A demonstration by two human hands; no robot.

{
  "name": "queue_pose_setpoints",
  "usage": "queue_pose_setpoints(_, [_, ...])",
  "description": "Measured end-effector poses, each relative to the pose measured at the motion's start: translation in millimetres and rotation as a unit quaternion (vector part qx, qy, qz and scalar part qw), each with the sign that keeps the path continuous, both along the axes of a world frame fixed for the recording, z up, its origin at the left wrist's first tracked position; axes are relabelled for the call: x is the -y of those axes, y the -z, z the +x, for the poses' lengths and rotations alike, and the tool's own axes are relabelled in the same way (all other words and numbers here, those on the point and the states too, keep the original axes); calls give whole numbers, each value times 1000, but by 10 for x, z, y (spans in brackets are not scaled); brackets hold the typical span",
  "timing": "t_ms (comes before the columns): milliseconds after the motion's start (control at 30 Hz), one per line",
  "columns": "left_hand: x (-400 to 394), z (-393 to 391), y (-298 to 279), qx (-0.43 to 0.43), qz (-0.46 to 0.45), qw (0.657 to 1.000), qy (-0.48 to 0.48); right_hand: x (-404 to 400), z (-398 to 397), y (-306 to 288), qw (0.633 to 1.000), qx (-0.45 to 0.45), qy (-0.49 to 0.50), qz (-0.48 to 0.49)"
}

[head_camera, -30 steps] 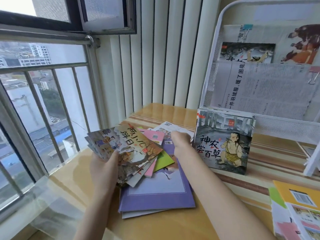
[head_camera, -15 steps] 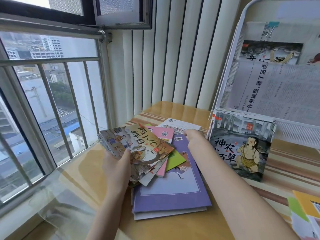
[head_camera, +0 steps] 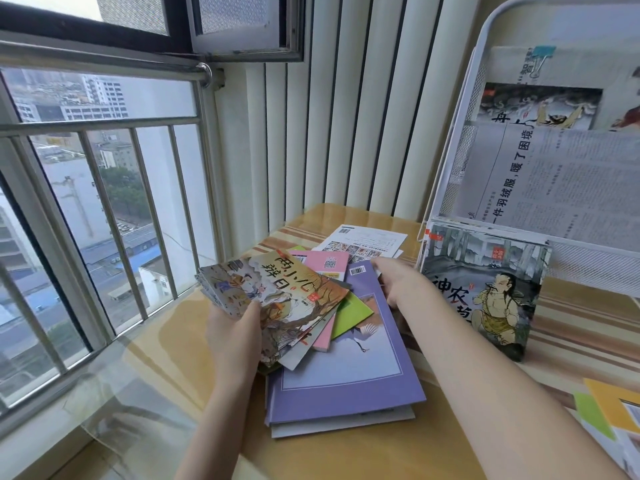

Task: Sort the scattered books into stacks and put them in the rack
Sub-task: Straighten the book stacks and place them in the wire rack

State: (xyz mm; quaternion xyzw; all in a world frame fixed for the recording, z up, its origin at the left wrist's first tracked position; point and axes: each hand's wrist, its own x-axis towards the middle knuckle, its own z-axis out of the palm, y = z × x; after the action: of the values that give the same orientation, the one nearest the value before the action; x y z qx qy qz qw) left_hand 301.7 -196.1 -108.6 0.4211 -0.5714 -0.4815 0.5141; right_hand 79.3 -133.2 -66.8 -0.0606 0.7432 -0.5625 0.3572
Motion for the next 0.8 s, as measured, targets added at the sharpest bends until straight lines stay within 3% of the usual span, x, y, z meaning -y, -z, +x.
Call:
queue_pose_setpoints(233, [9, 8, 5, 1, 7, 1000, 0, -140, 92, 18, 997, 37, -24, -65])
queue_pose_setpoints(467, [-8, 4, 8, 34, 6, 999, -14, -59, 161, 194, 998, 25, 41, -49])
queue_pose_setpoints(633, [-45, 9, -15, 41, -7, 999, -30, -23, 290, -106, 987, -138, 66, -41])
queue_pose_setpoints(800, [-47, 19, -18, 52, -11, 998, -31, -62, 358, -370, 946, -307, 101, -30])
